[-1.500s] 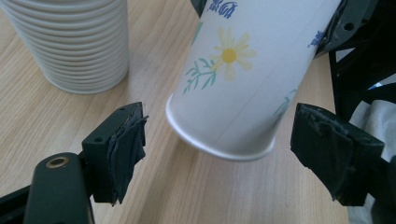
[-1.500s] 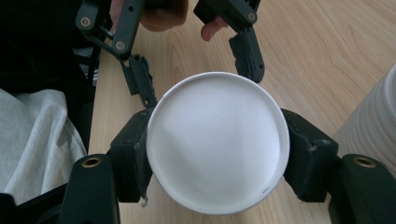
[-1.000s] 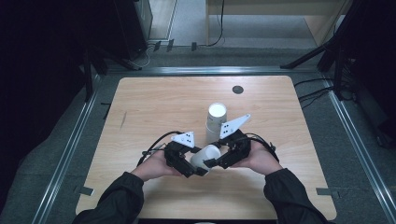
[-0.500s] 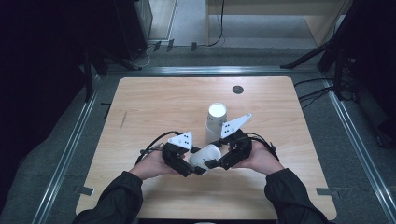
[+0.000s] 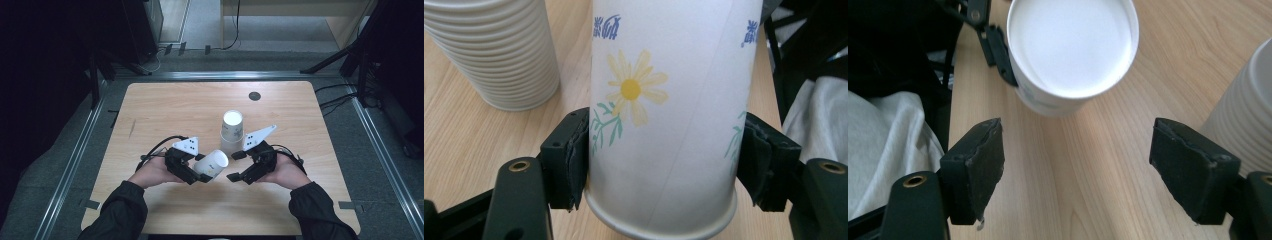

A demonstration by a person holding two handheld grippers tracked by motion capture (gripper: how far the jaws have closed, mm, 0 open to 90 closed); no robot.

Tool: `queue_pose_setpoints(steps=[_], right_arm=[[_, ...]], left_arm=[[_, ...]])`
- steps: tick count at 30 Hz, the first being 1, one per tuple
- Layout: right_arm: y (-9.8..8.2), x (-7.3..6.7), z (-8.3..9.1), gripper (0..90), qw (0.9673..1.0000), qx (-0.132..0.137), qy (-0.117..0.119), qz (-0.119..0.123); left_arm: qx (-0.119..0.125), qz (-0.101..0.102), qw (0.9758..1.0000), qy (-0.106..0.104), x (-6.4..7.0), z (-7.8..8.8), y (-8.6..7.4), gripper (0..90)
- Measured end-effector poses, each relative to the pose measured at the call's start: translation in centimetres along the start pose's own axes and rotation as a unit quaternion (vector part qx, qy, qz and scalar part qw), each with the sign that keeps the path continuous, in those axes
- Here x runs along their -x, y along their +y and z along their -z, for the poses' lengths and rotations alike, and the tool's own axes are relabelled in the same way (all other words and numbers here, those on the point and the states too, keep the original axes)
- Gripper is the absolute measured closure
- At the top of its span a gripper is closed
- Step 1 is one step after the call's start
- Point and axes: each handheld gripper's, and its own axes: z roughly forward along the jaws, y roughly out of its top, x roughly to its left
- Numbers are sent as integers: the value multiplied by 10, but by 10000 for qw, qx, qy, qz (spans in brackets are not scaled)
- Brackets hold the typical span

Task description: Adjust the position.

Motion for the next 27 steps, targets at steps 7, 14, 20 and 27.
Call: queue_pose_setpoints(steps=[7,14,20,27], right_arm=[[-4,1,-2,240,9999,-10,-163,22],[-5,-1,-4,261,9993,214,-282,155],[-6,0,-13,262,9994,118,-251,191],[-4,-3,-18,262,9994,131,-122,279]], left_arm=[[-493,-139,9987,-53,-6,7,18,308],[-845,-116,9964,14,-7,4,12,308],[-1162,-152,9931,8,-8,-5,11,308],[-1384,-343,9897,-129,1,-15,16,307]])
